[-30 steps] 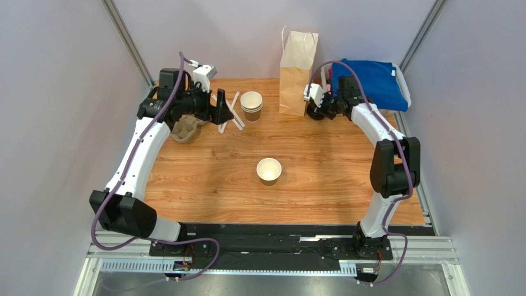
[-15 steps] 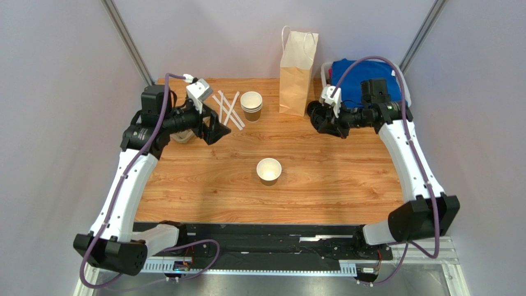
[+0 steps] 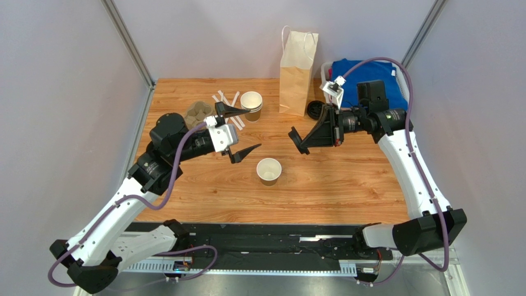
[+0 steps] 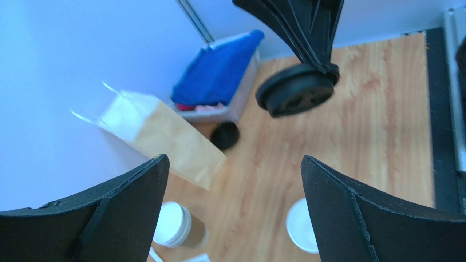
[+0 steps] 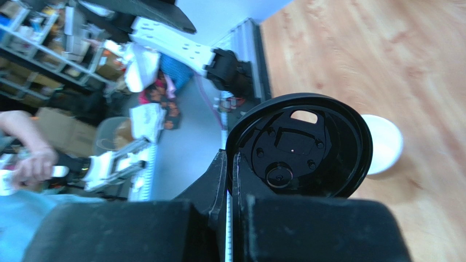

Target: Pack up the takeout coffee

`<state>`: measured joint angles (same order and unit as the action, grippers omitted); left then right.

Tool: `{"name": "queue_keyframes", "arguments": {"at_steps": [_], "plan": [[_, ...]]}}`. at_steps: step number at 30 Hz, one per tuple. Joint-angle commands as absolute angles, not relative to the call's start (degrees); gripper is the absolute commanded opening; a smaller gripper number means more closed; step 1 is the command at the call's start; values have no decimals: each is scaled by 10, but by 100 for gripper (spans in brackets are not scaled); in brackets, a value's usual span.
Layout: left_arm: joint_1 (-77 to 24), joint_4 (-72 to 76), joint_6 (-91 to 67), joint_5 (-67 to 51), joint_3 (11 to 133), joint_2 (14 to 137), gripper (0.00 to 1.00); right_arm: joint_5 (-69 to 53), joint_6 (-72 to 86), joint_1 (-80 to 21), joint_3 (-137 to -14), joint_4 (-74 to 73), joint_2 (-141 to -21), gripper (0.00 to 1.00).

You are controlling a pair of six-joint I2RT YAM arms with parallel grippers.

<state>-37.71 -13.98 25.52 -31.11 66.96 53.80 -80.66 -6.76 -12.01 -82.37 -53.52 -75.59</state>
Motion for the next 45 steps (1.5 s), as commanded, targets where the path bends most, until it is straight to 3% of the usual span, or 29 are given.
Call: {"name": "queue_keyframes", "arguments": {"at_steps": [1,3,12,32,43,45], "plan": [[-452,5,354,-226,639,529,91,-937,-121,-150,-944,-690,-785,0],[-488,39,382,-218,624,529,84,-939,-241,-154,-993,-893,-841,0],[-518,65,312,-178,614,553,54,-939,-272,-163,-1017,-918,-871,0],[-519,63,304,-164,578,599,47,-939,-273,-185,-1016,-915,-851,0],[-519,68,294,-157,591,612,34,-939,-274,-203,-1007,-910,-843,0],[-519,65,291,-163,592,612,24,-939,-274,-204,-1006,-910,-843,0]]}}
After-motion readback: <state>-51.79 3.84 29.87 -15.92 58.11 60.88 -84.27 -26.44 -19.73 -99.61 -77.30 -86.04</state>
